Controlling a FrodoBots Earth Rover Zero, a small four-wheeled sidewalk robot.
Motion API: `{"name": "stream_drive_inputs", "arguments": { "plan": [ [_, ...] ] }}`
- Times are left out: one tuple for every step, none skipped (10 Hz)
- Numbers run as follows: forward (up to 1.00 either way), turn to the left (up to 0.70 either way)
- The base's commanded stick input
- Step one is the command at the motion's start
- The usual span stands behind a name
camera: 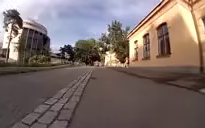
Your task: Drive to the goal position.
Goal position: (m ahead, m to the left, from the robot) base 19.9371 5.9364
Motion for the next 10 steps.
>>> {"name": "stream_drive_inputs", "arguments": {
  "plan": [
    [0.45, 0.0],
    [0.45, 0.0],
    [0.45, 0.0],
    [0.45, 0.0],
    [0.45, 0.0],
    [0.45, 0.0],
    [0.45, 0.0],
    [0.45, 0.0],
    [0.45, 0.0],
    [0.45, 0.0]
  ]
}}
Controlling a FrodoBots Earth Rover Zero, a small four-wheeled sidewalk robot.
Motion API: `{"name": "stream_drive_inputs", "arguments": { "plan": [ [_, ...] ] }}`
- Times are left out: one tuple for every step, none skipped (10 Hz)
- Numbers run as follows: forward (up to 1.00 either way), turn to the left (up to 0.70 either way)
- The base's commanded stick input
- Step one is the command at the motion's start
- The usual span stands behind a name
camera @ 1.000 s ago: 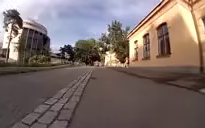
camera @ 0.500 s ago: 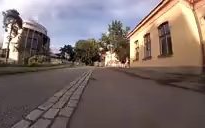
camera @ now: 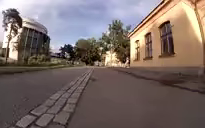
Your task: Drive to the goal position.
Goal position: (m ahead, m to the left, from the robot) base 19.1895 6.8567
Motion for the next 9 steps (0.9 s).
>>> {"name": "stream_drive_inputs", "arguments": {
  "plan": [
    [0.45, 0.0],
    [0.45, 0.0],
    [0.45, 0.0],
    [0.45, 0.0],
    [0.45, 0.0],
    [0.45, 0.0],
    [0.45, 0.0],
    [0.45, 0.0],
    [0.45, 0.0]
  ]
}}
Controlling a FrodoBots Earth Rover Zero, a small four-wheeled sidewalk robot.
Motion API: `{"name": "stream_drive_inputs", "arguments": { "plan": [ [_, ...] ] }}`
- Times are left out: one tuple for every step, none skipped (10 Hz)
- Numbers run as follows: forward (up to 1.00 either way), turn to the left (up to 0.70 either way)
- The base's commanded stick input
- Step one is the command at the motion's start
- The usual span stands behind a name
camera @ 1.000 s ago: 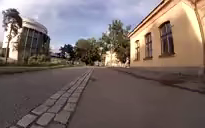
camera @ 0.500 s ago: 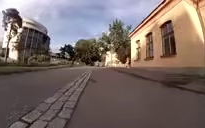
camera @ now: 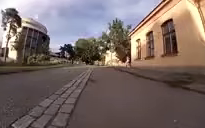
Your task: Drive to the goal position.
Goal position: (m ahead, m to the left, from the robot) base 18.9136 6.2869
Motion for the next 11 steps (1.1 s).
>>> {"name": "stream_drive_inputs", "arguments": {
  "plan": [
    [0.45, -0.04],
    [0.45, -0.17],
    [0.45, -0.27],
    [0.45, -0.27],
    [0.45, -0.27],
    [0.45, -0.27],
    [0.45, -0.11],
    [0.45, 0.0],
    [0.45, 0.0],
    [0.45, 0.0],
    [0.45, 0.0]
  ]
}}
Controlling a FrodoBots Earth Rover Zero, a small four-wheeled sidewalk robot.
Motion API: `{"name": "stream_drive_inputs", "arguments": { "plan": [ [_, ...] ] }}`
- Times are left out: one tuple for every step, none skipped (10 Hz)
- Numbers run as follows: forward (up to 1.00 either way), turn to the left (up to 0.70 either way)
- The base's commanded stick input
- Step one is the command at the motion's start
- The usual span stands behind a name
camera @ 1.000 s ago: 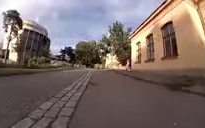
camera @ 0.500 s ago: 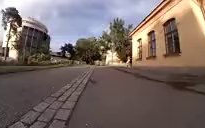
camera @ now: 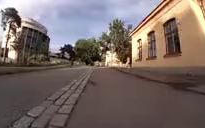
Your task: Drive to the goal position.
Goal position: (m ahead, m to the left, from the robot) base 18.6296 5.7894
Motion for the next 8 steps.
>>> {"name": "stream_drive_inputs", "arguments": {
  "plan": [
    [0.45, 0.0],
    [0.45, 0.0],
    [0.45, 0.0],
    [0.45, 0.0],
    [0.45, 0.0],
    [0.45, 0.0],
    [0.45, 0.0],
    [0.45, 0.0]
  ]
}}
